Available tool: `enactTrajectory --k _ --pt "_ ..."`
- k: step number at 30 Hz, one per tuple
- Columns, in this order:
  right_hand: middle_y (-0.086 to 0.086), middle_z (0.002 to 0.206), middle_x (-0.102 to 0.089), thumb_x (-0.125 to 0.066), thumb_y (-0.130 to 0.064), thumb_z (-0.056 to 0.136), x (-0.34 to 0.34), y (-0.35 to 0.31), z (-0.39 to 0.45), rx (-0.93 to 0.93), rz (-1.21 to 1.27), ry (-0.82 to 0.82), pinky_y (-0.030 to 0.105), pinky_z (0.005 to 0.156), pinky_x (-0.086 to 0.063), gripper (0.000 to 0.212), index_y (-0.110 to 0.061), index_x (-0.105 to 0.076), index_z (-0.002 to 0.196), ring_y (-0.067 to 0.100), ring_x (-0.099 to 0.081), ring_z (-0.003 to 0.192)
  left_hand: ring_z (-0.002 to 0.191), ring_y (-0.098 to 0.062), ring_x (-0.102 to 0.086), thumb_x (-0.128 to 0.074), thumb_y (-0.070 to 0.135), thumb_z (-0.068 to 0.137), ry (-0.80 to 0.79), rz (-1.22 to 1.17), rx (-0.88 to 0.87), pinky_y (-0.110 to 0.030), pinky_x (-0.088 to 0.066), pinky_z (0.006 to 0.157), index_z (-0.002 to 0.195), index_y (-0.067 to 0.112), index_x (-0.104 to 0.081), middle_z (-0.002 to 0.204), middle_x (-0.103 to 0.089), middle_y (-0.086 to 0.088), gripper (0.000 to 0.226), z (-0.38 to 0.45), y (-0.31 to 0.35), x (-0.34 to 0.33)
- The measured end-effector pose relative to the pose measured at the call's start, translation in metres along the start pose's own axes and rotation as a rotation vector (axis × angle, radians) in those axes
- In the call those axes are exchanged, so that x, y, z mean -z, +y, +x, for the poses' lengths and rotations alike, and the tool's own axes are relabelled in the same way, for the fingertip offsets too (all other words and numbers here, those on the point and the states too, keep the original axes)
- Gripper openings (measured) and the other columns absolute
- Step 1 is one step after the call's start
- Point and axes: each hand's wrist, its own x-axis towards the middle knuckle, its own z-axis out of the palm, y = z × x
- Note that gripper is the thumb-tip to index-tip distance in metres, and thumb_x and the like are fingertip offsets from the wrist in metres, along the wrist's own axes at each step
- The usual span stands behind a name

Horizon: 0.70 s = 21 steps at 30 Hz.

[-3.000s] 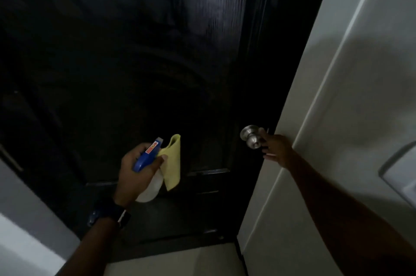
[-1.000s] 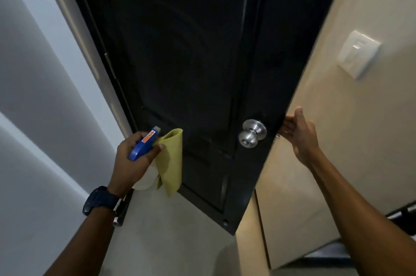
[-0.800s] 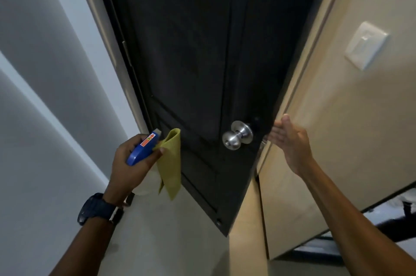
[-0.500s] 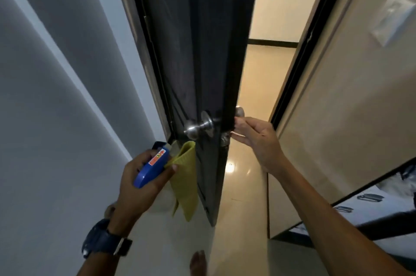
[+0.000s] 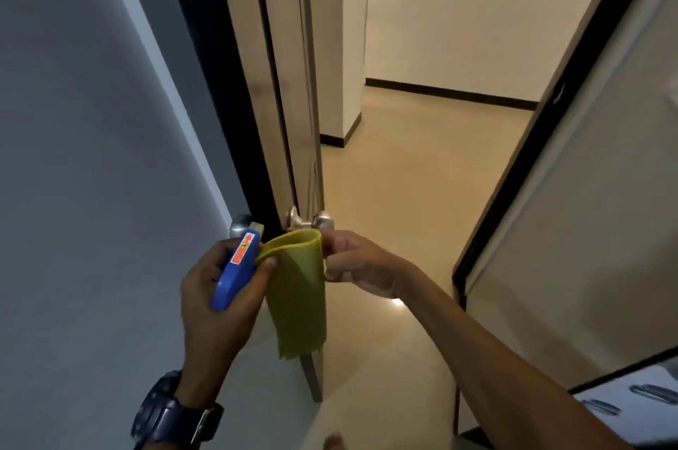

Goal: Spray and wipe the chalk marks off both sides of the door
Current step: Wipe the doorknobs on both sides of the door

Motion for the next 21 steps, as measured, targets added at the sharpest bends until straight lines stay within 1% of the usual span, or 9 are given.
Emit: enactTrajectory --k 2,4,8,10,12,14,17,19,21 --pt "0.026 0.126 -0.054 -0.056 -0.009 0.084 -0.01 -0.006 0.015 0.006 -0.027 -0.043 0.047 0.1 -0.048 0.049 -0.006 -0.053 0.134 0.03 -0.056 0.115 0.076 -0.015 -0.066 -0.077 0.011 0.084 0.066 0.05 -0.024 -0.01 -0.052 0.061 0.107 0.011 -0.069 0.086 -0.069 0.004 0.025 0.01 0.003 0.012" --pt "0.019 0.13 -0.056 -0.064 -0.008 0.086 -0.018 -0.01 0.031 0.003 -0.072 -0.082 0.047 0.105 -0.049 0.046 -0.01 -0.055 0.131 0.028 -0.057 0.122 0.078 -0.012 -0.066 -0.078 0.02 0.085 0.102 0.103 -0.055 -0.009 -0.051 0.063 0.109 0.011 -0.069 0.084 -0.068 0.005 0.027 0.014 0.005 0.018" --pt "0.0 0.118 -0.062 -0.063 -0.002 0.093 -0.033 -0.011 0.069 -0.005 -0.167 -0.153 0.044 0.108 -0.048 0.038 -0.022 -0.057 0.125 0.018 -0.059 0.12 0.076 -0.004 -0.066 -0.062 0.066 0.082 0.111 0.198 -0.1 -0.005 -0.049 0.064 0.099 0.031 -0.065 0.088 -0.068 0.019 0.039 0.025 0.013 0.024" --pt "-0.001 0.119 -0.061 -0.058 -0.006 0.098 -0.039 -0.008 0.089 -0.056 -0.131 -0.153 0.049 0.113 -0.042 0.037 -0.02 -0.056 0.132 0.025 -0.056 0.127 0.078 -0.004 -0.066 -0.06 0.064 0.081 0.151 0.254 -0.095 -0.005 -0.049 0.065 0.099 0.03 -0.066 0.091 -0.068 0.019 0.039 0.04 0.011 0.028" --pt "0.013 0.129 -0.06 -0.055 -0.008 0.099 -0.042 -0.008 0.108 -0.096 -0.077 -0.16 0.054 0.115 -0.038 0.036 -0.012 -0.056 0.135 0.031 -0.053 0.13 0.077 -0.007 -0.067 -0.062 0.056 0.08 0.188 0.245 -0.07 -0.008 -0.05 0.064 0.097 0.03 -0.068 0.091 -0.07 0.014 0.032 0.06 0.009 0.032" --pt "0.02 0.135 -0.056 -0.05 -0.007 0.101 -0.04 -0.013 0.125 -0.158 0.001 -0.202 0.051 0.114 -0.04 0.037 -0.007 -0.054 0.137 0.027 -0.055 0.126 0.074 -0.009 -0.067 -0.072 0.048 0.083 0.188 0.245 -0.027 -0.01 -0.05 0.062 0.093 0.025 -0.07 0.084 -0.071 0.009 0.025 0.085 0.01 0.034" --pt "0.006 0.12 -0.061 -0.045 -0.004 0.104 -0.03 -0.019 0.14 -0.214 0.071 -0.311 0.035 0.104 -0.047 0.034 -0.007 -0.055 0.136 0.014 -0.058 0.11 0.067 -0.012 -0.067 -0.074 0.03 0.088 0.223 0.215 0.093 -0.009 -0.05 0.059 0.084 0.017 -0.07 0.069 -0.069 0.005 0.014 0.113 0.009 0.033" --pt "-0.004 0.111 -0.063 -0.047 -0.006 0.104 -0.014 -0.021 0.143 -0.219 0.099 -0.359 0.032 0.098 -0.049 0.026 -0.018 -0.063 0.12 0.011 -0.06 0.105 0.067 -0.01 -0.067 -0.074 0.038 0.087 0.298 0.231 0.136 -0.011 -0.051 0.058 0.083 0.021 -0.069 0.068 -0.068 0.006 0.019 0.119 0.009 0.027" --pt "-0.004 0.106 -0.066 -0.05 -0.005 0.102 0.007 -0.025 0.141 -0.247 0.13 -0.361 0.032 0.096 -0.051 0.025 -0.023 -0.065 0.109 0.011 -0.062 0.1 0.07 -0.008 -0.067 -0.075 0.049 0.084 0.412 0.251 0.18 -0.019 -0.051 0.059 0.083 0.025 -0.068 0.073 -0.069 0.009 0.025 0.12 0.01 0.016"
